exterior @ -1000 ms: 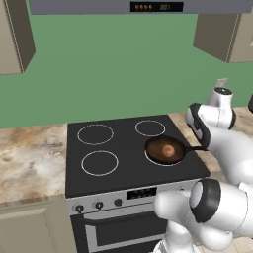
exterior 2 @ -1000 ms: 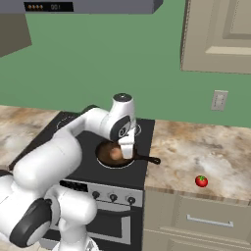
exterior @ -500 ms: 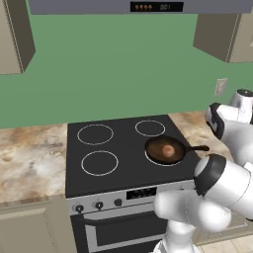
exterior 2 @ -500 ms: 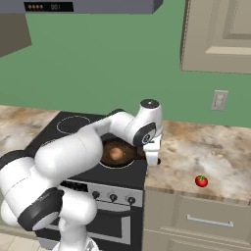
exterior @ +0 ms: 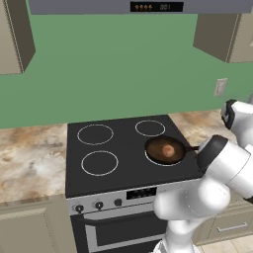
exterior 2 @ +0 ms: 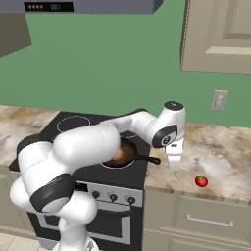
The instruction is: Place the pan on the front right burner on the stove. Then place the tomato and the onion in the pan and turn on the front right burner.
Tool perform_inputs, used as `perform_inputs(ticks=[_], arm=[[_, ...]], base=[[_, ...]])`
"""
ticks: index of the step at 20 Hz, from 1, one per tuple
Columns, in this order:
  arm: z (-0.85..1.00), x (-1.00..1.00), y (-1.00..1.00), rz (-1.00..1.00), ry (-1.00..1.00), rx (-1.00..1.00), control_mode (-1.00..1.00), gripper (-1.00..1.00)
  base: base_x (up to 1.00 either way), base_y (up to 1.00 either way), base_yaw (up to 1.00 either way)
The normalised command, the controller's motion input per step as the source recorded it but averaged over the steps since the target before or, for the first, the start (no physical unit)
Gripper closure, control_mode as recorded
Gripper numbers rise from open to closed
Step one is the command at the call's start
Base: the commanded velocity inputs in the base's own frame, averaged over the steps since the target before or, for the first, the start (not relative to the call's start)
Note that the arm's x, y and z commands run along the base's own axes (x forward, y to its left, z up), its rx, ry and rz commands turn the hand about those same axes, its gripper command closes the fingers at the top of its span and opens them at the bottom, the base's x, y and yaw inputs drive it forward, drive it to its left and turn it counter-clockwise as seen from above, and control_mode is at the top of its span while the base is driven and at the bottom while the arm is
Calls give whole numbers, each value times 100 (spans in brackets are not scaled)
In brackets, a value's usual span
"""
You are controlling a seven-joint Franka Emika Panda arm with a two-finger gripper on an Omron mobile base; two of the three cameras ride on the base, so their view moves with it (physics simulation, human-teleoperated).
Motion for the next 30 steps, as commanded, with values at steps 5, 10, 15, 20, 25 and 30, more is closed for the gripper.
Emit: perform_inputs(ticks=[5, 10, 15, 20, 25, 30], arm=[[-14, -10, -42, 0, 10, 1, -100, -100], [-27, 0, -34, 3, 11, 0, -100, -100], [-20, 0, -41, 9, 2, 0, -100, -100], [-22, 0, -45, 13, 0, 0, -100, -100], [-10, 17, -29, 18, 0, 3, -100, -100], [0, 41, -15, 20, 0, 9, -100, -100]], base=[[0, 0, 0], [0, 0, 0], [0, 0, 0], [0, 0, 0], [0, 0, 0], [0, 0, 0]])
